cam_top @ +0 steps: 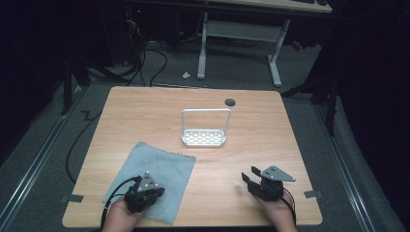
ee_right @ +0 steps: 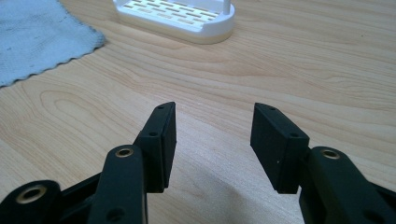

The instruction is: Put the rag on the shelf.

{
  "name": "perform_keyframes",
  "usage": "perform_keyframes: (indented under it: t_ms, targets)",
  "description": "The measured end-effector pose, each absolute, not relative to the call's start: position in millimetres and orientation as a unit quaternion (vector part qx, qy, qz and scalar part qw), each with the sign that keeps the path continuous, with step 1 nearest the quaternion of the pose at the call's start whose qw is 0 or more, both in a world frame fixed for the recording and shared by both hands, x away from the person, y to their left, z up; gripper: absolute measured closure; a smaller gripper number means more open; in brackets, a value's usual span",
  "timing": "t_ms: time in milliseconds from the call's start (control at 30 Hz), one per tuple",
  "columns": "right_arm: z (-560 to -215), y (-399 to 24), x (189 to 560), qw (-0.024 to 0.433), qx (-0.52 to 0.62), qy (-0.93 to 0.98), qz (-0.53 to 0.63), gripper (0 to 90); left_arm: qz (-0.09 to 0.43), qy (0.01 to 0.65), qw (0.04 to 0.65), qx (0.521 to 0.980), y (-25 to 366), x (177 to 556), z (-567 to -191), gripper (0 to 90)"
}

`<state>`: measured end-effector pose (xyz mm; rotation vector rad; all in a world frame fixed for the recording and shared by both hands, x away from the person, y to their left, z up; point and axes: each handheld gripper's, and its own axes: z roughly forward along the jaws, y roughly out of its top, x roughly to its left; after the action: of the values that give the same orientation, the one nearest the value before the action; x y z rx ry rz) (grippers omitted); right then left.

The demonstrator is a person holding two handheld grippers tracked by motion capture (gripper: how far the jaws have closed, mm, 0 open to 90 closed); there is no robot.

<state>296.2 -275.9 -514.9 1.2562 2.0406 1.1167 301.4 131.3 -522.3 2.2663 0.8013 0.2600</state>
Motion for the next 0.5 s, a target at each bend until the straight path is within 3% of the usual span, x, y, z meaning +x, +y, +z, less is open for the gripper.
perform_keyframes:
  t_ms: [267,367,500]
  targets:
    - [-516,-272,296,0.242,0.455,0.753,0.408,53.0,0.078,0.248,0.373,0.891,67,286,-523,89.7]
    - [-516,-267,296,0.241,0.448,0.758,0.409,53.6,0.081,0.252,0.391,0.882,70,285,-518,89.6]
    - [-516,-254,294,0.232,0.426,0.772,0.411,57.3,0.108,0.293,0.411,0.856,104,294,-506,89.6]
